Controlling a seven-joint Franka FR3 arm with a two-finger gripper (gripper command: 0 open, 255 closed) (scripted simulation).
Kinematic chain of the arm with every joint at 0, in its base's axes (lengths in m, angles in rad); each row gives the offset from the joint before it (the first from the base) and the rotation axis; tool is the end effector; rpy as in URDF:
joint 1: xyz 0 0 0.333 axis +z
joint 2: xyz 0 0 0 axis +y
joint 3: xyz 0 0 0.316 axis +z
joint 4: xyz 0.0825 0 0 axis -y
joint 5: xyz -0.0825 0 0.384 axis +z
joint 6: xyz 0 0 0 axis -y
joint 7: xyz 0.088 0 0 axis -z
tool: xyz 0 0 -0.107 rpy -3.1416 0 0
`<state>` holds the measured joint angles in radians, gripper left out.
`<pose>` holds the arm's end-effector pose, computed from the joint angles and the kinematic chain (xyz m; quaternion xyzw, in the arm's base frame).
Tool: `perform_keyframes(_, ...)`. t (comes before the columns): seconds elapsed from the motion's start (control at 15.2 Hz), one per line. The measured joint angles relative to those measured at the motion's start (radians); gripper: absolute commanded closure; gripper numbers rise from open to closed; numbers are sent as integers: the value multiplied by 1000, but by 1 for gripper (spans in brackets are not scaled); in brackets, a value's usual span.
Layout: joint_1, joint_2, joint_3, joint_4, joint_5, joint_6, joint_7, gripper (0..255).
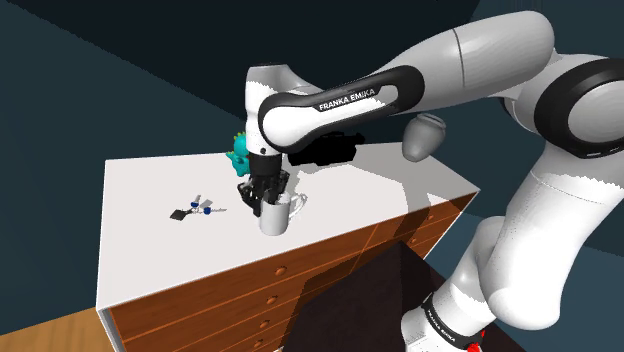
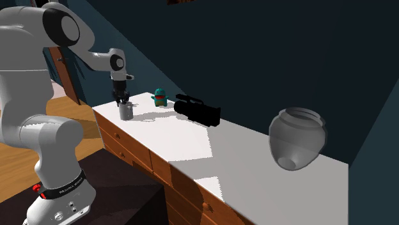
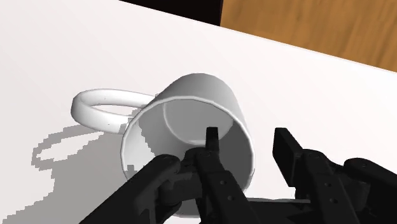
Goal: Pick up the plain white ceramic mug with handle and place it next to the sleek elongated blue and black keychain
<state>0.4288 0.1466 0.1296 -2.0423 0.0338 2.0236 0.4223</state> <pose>0.4726 0.2961 0.3590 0.9946 0.0592 -0.0836 0.0174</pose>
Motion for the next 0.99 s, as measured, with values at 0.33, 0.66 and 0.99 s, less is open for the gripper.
perform_keyframes(0.33,0,0,0,0,0,0,0,0)
perform_keyframes(0.66,-3,-24,-2,85,1,-108,-2,0)
perform_keyframes(0.99,-3,-28,-2,97,1,-124,-1,0)
